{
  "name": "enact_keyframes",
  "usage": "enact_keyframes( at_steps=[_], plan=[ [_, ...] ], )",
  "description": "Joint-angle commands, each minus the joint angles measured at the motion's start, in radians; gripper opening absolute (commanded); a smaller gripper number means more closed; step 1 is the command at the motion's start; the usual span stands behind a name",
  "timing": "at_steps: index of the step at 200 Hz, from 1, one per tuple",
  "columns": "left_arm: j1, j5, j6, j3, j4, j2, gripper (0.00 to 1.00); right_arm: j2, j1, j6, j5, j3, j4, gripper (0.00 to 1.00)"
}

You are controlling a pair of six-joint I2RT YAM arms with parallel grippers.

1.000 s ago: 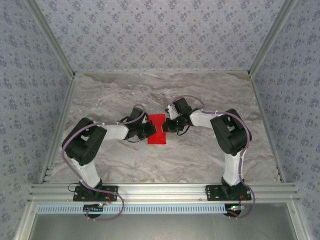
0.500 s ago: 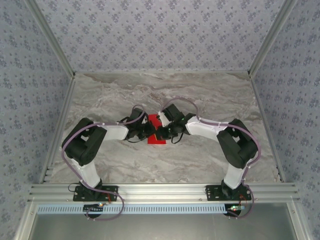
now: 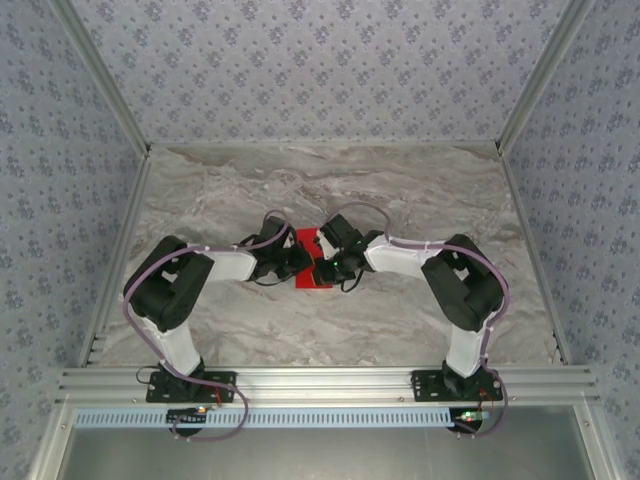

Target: Fold a paper plane with a square sheet of paper (pick it up from the middle)

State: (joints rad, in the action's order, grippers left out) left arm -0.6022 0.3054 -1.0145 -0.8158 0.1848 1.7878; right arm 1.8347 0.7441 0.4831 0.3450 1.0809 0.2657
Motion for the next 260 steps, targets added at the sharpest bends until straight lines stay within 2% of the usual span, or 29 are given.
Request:
enact_keyframes(
  at_steps=[1,203,226,260],
  plan=[
    [0.005,-0.051,0.0,0.026,-0.061,0.003,0.03,0.014,-0.01,0.003,-0.038,-0.007,0.038,0.01],
    [0.018,-0.062,0.005,0.039,-0.068,0.015,0.03,0.007,-0.036,-0.015,-0.101,-0.041,0.08,0.01],
    [0.02,-0.06,0.004,0.042,-0.068,0.015,0.03,-0.01,-0.048,-0.004,-0.087,-0.071,0.067,0.01],
    [0.021,-0.056,0.007,0.042,-0.066,0.014,0.03,-0.062,-0.094,0.009,-0.002,-0.118,0.02,0.01]
  ],
)
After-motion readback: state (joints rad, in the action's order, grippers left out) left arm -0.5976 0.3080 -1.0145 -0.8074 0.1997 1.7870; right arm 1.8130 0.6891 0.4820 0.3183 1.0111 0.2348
